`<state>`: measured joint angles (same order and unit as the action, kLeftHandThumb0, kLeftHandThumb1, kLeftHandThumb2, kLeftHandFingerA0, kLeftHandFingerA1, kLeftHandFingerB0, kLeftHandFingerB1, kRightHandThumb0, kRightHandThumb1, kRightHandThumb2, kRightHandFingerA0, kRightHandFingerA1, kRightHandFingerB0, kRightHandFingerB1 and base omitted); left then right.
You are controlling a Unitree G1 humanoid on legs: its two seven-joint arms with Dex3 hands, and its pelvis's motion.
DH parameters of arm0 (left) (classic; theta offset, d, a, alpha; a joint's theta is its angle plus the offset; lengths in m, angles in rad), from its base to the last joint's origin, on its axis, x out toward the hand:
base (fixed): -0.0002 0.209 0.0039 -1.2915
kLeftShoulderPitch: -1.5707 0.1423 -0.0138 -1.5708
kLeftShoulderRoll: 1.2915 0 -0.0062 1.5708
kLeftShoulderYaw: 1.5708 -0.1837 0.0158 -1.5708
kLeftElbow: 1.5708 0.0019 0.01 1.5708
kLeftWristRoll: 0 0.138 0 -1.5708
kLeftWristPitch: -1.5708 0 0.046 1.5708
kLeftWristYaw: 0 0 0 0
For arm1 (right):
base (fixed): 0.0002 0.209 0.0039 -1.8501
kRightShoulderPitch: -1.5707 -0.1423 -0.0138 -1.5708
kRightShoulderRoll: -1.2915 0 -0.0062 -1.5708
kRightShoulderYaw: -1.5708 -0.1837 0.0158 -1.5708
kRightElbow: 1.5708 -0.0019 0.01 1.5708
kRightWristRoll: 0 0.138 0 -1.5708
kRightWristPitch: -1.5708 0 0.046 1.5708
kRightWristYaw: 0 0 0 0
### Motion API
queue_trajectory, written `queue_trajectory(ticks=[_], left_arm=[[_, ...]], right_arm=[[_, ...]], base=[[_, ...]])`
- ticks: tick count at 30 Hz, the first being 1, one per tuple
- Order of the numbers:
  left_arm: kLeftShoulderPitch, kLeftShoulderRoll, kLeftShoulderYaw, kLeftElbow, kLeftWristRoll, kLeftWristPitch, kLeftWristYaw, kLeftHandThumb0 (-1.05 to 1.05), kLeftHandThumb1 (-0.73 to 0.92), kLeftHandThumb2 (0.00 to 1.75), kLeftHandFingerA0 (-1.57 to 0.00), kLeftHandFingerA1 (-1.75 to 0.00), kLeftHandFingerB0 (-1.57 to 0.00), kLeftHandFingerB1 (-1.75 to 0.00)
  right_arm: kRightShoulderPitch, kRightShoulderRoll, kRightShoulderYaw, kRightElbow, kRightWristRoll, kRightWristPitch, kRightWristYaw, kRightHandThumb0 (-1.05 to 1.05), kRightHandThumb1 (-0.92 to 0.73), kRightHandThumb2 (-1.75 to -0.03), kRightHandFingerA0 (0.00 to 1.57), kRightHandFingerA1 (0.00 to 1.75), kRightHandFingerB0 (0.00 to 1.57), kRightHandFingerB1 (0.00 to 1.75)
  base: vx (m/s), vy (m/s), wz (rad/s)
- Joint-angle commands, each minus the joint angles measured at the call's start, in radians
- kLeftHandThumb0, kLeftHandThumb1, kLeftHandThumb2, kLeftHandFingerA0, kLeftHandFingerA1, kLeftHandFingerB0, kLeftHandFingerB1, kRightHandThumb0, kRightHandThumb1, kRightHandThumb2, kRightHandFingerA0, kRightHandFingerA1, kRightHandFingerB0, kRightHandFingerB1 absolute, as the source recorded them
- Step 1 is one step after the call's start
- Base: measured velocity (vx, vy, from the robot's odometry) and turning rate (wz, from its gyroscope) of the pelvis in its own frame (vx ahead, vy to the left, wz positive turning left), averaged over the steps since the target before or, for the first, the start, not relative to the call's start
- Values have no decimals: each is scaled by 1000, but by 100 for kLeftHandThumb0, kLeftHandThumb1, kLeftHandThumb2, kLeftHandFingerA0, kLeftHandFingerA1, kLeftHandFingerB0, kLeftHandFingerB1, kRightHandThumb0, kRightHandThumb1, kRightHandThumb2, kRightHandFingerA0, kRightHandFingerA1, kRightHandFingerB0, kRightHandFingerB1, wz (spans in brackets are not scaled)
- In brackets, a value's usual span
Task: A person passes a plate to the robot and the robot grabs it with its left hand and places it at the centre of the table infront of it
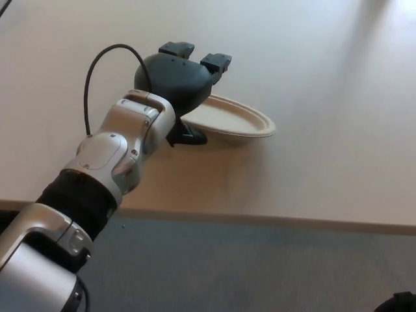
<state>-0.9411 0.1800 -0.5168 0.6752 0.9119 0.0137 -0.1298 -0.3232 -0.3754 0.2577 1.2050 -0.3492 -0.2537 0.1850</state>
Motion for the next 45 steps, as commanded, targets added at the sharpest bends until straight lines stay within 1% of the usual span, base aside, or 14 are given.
queue_trajectory(ticks=[1, 3, 4, 5, 14, 15, 22, 24, 25, 35, 36, 39, 43, 45], left_arm=[[-69, -20, 262, -1, -482, 179, -577, -73, 39, 84, 0, 0, 0, 0], [-81, -26, 310, 17, -543, 195, -620, -72, 38, 84, 0, 0, 0, -1], [-77, -38, 374, 8, -615, 239, -637, -79, 42, 87, 0, -6, 0, -4], [-70, -46, 415, -1, -659, 267, -650, -81, 44, 87, 0, -7, 0, 0], [-49, -90, 628, 32, -876, 381, -752, -92, 59, 64, -1, -26, 0, -19], [-52, -96, 655, 31, -898, 416, -753, -80, 48, 91, 0, -17, 0, -14], [-67, -115, 717, 32, -907, 463, -709, -89, 53, 91, 0, -2, 0, -5], [-42, -114, 711, 0, -887, 426, -685, -89, 47, 76, 0, -9, 0, -4], [-31, -114, 703, -12, -873, 401, -675, -91, 48, 76, 0, -13, 0, -2], [338, -103, 534, -704, -761, 172, -586, -77, 44, 87, 0, -9, 0, -11], [418, -90, 529, -836, -773, 170, -595, -76, 42, 87, 0, -10, 0, -14], [632, -59, 548, -1120, -818, 158, -606, -78, 43, 89, 0, -10, 0, -11], [878, -41, 617, -1298, -915, 65, -628, -86, 59, 63, 0, -22, 0, -17], [955, -32, 637, -1353, -916, 39, -628, -78, 45, 89, 0, -17, 0, -12]], right_arm=[[-17, -21, 13, 5, -18, 13, 11, -77, -80, -67, 48, 60, 39, 49], [-17, -23, 16, 4, -22, 12, 12, -76, -83, -65, 47, 59, 42, 49], [-18, -26, 25, 0, -30, 8, 12, -78, -64, -101, 43, 64, 39, 58], [-18, -28, 30, 0, -35, 4, 10, -76, -85, -65, 46, 59, 42, 49], [-14, -28, 19, -11, -15, 12, 25, -76, -81, -66, 48, 58, 39, 47], [-15, -29, 22, -12, -18, 8, 22, -76, -83, -66, 48, 58, 38, 47], [-29, -27, 16, -5, -10, 11, 27, -75, -82, -66, 49, 57, 39, 47], [-34, -24, 12, -5, -4, 15, 35, -77, -64, -100, 44, 63, 39, 57], [-34, -24, 13, -4, -5, 14, 34, -75, -83, -65, 49, 57, 44, 48], [-37, -22, 0, -7, 11, 18, 47, -79, -81, -66, 48, 61, 38, 49], [-38, -24, 3, -4, 7, 15, 45, -77, -64, -101, 45, 64, 38, 57], [-37, -25, 20, 11, -12, 5, 35, -79, -64, -102, 44, 64, 39, 58], [-23, -20, 35, 16, -28, 3, 22, -78, -83, -67, 48, 59, 39, 48], [-17, -18, 38, 17, -29, 3, 20, -77, -83, -66, 48, 60, 39, 49]], base=[[0, 0, 0], [0, 0, 0], [0, 0, 0], [0, 0, 0], [0, 0, 0], [0, 0, 0], [0, 0, 0], [0, 0, 0], [0, 0, 0], [0, 0, 0], [0, 0, 0], [0, 0, 0], [0, 0, 0], [0, 0, 0]])
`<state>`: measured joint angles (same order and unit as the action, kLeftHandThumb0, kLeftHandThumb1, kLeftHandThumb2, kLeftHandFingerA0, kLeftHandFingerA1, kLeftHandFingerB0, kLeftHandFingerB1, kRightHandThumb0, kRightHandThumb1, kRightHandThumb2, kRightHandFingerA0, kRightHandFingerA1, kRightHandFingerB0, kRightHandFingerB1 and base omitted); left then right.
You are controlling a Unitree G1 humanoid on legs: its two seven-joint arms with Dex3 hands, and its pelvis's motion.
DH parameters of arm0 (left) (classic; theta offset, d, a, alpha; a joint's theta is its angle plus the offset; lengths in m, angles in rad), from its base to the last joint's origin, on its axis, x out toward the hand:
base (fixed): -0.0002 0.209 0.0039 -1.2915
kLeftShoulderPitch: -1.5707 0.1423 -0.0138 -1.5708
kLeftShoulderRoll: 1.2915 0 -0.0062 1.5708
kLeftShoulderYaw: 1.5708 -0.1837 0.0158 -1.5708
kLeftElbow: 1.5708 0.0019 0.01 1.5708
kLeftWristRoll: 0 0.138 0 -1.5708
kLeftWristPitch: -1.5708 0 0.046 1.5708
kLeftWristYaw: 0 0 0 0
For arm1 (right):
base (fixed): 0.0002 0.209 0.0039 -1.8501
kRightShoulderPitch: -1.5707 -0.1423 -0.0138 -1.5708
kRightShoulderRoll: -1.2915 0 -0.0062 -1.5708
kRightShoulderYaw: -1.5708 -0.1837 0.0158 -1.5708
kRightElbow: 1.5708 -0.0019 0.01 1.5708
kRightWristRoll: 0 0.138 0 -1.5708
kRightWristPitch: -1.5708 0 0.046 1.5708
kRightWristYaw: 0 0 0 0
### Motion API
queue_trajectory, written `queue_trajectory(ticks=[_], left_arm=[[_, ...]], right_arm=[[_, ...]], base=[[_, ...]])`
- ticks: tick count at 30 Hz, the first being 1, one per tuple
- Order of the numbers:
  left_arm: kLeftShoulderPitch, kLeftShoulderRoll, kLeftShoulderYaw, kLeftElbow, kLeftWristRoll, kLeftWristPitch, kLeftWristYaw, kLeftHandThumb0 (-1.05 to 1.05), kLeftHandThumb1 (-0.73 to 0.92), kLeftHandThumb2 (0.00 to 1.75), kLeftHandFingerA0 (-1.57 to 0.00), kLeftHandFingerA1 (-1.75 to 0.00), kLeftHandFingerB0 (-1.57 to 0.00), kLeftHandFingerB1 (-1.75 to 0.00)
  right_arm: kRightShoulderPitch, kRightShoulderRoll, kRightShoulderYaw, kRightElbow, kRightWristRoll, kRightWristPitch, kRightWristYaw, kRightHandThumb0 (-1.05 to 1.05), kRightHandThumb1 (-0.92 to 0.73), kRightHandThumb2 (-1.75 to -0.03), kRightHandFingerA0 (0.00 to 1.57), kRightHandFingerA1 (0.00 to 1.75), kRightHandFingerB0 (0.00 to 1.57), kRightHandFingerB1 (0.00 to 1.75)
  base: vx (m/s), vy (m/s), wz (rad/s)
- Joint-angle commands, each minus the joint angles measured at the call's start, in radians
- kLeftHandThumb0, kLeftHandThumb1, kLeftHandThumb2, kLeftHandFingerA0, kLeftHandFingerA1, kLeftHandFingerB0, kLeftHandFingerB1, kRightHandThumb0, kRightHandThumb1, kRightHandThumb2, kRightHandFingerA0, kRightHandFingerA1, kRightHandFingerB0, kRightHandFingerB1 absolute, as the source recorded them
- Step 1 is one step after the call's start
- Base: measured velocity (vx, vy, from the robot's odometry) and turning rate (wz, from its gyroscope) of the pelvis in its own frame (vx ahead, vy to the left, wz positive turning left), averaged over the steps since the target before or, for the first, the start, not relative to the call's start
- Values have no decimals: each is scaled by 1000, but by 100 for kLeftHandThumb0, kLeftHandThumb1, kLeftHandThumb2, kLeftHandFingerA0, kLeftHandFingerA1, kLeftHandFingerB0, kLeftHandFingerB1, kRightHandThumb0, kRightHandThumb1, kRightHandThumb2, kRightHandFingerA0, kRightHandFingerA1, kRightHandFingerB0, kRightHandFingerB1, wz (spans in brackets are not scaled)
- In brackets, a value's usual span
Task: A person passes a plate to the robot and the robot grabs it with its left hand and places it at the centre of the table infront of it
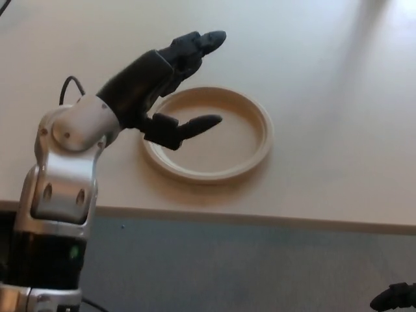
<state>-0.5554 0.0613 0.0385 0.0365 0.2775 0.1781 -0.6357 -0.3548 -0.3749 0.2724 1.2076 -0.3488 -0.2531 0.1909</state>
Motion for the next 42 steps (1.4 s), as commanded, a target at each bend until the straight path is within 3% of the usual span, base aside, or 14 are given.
queue_trajectory(ticks=[1, 12, 14, 15, 19, 20, 22, 26, 27, 30, 31, 32, 33, 42], left_arm=[[658, 89, 123, -754, -325, -180, -136, -77, 44, 88, 0, -13, 0, -13], [1090, 91, 306, -785, -457, -513, -191, -81, 48, 91, 0, -11, 0, -11], [1142, 88, 324, -779, -490, -505, -206, -78, 47, 89, -2, -16, -1, -13], [1161, 84, 332, -751, -503, -515, -211, -75, 47, 88, -2, -37, -1, -18], [1206, 76, 342, -615, -511, -551, -219, -81, 51, 90, -3, -39, -1, -19], [1204, 90, 344, -546, -485, -574, -217, -84, 54, 90, -9, -37, -10, -20], [1199, 102, 342, -494, -472, -577, -220, -79, 51, 88, -5, -41, 0, -23], [1158, 124, 316, -358, -382, -555, -167, -80, 50, 82, -17, -41, -8, -36], [1137, 141, 304, -300, -338, -555, -143, -80, 62, 60, -22, -32, -16, -27], [1090, 189, 274, -168, -228, -596, -79, -83, 53, 84, -17, -41, -11, -36], [1065, 203, 259, -116, -203, -587, -62, -80, 64, 60, -20, -32, -17, -27], [1034, 219, 241, -52, -171, -575, -41, -80, 64, 60, -20, -32, -17, -27], [994, 242, 215, 33, -117, -571, 0, -38, 28, 92, -1, -48, 0, -47], [699, 311, 21, 527, 128, -459, 326, -38, 28, 93, 0, -48, 0, -48]], right_arm=[[15, -18, 19, 14, -24, 6, 17, -77, -82, -66, 49, 62, 39, 50], [37, -12, 13, 27, -15, 12, 16, -78, -81, -66, 49, 61, 39, 49], [45, -10, 11, 30, -11, 10, 20, -78, -81, -66, 48, 61, 38, 49], [48, -8, 10, 30, -10, 12, 20, -76, -81, -66, 48, 60, 38, 49], [62, -6, 32, 33, -33, 14, 2, -75, -83, -65, 47, 60, 39, 49], [64, -3, 24, 36, -22, 13, 8, -75, -82, -65, 47, 61, 38, 49], [69, -1, 16, 35, -10, 9, 10, -75, -81, -65, 48, 62, 40, 50], [76, -3, 14, 35, -5, 10, 12, -74, -81, -65, 48, 60, 39, 48], [77, -3, 14, 36, -6, 6, 11, -74, -81, -66, 50, 60, 40, 49], [80, -2, 13, 38, -4, -1, 11, -74, -80, -65, 51, 60, 40, 49], [80, -2, 16, 38, -7, 0, 9, -74, -81, -65, 50, 60, 42, 49], [80, 0, 19, 38, -10, 2, 6, -74, -81, -65, 50, 60, 42, 49], [78, 1, 22, 39, -13, 6, 5, -74, -80, -65, 50, 60, 41, 49], [67, 6, 12, 42, -1, 23, -2, -73, -82, -65, 48, 60, 41, 49]], base=[[0, 0, 0], [0, 0, 0], [0, 0, 0], [0, 0, 0], [0, 0, 0], [0, 0, 0], [0, 0, 0], [0, 0, 0], [0, 0, 0], [0, 0, 0], [0, 0, 0], [0, 0, 0], [0, 0, 0], [0, 0, 0]])
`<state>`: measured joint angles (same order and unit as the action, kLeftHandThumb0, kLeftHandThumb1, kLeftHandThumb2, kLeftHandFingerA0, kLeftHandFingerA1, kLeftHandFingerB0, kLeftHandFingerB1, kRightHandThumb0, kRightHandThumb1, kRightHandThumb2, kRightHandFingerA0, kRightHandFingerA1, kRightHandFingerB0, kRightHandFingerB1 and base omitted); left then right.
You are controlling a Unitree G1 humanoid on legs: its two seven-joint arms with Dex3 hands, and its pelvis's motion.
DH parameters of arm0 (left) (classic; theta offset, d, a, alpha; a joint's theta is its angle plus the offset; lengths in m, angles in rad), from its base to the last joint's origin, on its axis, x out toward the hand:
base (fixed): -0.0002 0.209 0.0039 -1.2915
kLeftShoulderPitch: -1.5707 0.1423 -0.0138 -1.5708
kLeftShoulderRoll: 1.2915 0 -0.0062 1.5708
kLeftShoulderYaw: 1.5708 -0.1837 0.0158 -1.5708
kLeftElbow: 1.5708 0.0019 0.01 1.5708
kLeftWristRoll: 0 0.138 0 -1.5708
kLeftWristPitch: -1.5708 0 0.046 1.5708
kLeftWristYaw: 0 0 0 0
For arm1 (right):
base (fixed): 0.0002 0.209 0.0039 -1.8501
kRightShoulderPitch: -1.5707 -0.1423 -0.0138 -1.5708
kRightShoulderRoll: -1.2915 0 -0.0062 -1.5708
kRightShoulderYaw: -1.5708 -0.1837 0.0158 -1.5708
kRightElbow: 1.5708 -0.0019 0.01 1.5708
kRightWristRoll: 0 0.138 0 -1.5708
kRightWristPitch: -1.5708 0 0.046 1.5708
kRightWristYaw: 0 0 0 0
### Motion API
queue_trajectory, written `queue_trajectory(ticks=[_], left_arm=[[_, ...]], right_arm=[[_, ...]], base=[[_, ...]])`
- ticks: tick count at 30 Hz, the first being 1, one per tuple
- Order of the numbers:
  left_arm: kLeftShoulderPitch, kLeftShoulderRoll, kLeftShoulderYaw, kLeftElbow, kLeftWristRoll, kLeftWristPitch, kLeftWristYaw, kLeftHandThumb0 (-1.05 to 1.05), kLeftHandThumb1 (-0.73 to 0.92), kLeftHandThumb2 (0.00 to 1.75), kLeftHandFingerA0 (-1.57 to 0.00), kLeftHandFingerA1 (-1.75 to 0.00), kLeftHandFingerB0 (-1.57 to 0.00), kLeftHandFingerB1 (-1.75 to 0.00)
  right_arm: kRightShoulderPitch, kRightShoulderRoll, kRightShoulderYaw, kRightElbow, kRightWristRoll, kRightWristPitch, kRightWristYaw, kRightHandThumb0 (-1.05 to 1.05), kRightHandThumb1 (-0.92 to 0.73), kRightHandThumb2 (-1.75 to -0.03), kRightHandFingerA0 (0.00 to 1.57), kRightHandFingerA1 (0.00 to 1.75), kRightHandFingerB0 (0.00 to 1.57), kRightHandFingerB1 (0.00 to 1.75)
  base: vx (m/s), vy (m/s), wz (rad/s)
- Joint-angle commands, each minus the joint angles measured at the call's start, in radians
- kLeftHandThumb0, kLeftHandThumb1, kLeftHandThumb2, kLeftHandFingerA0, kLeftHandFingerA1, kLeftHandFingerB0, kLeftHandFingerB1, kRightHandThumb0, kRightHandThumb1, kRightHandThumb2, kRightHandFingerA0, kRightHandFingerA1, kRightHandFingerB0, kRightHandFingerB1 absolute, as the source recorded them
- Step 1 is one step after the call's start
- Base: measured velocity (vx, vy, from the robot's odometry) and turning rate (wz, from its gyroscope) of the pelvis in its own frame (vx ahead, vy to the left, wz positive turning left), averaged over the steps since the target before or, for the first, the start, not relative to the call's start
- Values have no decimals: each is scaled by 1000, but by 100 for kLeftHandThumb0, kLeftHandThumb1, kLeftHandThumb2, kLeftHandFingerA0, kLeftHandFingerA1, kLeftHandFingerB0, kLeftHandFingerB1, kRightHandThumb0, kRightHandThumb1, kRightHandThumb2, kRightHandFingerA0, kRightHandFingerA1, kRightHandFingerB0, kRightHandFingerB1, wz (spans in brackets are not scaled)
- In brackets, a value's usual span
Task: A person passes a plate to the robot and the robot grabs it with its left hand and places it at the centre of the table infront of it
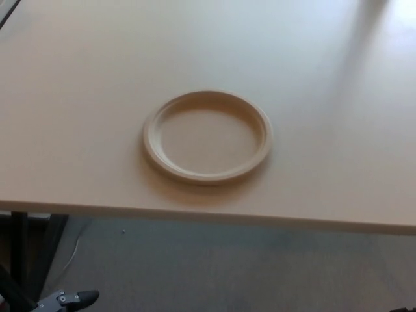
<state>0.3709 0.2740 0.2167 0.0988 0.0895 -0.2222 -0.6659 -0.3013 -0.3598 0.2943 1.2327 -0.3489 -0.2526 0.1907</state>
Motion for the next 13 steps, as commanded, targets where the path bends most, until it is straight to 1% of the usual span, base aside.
queue_trajectory(ticks=[1, 2, 4, 6, 8, 9, 11, 12, 13], left_arm=[[-236, 97, -161, 483, 318, -54, 370, -38, 28, 93, 0, -48, 0, -48], [-258, 96, -165, 528, 313, -60, 394, -38, 30, 94, -1, -49, 0, -47], [-293, 101, -187, 627, 325, -69, 476, -38, 31, 95, 0, -49, 0, -47], [-305, 105, -202, 669, 327, -73, 509, -38, 32, 95, 0, -49, 0, -48], [-310, 110, -211, 712, 322, -83, 534, -38, 33, 96, 0, -49, 0, -48], [-314, 112, -212, 744, 315, -80, 550, -38, 35, 96, 0, -49, 0, -48], [-334, 118, -218, 791, 303, -88, 563, -38, 35, 96, 0, -49, 0, -47], [-343, 121, -222, 812, 299, -95, 569, -79, 68, 62, -21, -31, -15, -26], [-352, 124, -226, 833, 294, -104, 575, -79, 68, 62, -21, -31, -15, -26]], right_arm=[[14, -9, -9, 16, -2, 24, -3, -73, -82, -65, 48, 60, 41, 49], [9, -7, -9, 16, -2, 29, -5, -72, -81, -63, 47, 59, 41, 49], [13, -6, -18, 13, 8, 30, 0, -71, -81, -64, 44, 58, 38, 48], [18, -9, -22, 12, 13, 26, 4, -71, -82, -63, 43, 59, 38, 48], [24, -9, -27, 17, 17, 20, 3, -70, -81, -65, 45, 58, 39, 48], [26, -9, -23, 18, 12, 21, -3, -72, -82, -64, 48, 60, 42, 49], [24, -8, -24, 23, 13, 18, -5, -72, -82, -64, 48, 60, 42, 49], [23, -9, -24, 22, 13, 15, -6, -73, -82, -65, 49, 60, 42, 49], [22, -10, -23, 20, 12, 12, -7, -73, -82, -65, 49, 60, 42, 49]], base=[[0, 0, 0], [0, 0, 0], [0, 0, 0], [0, 0, 0], [0, 0, 0], [0, 0, 0], [0, 0, 0], [0, 0, 0], [0, 0, 0]])
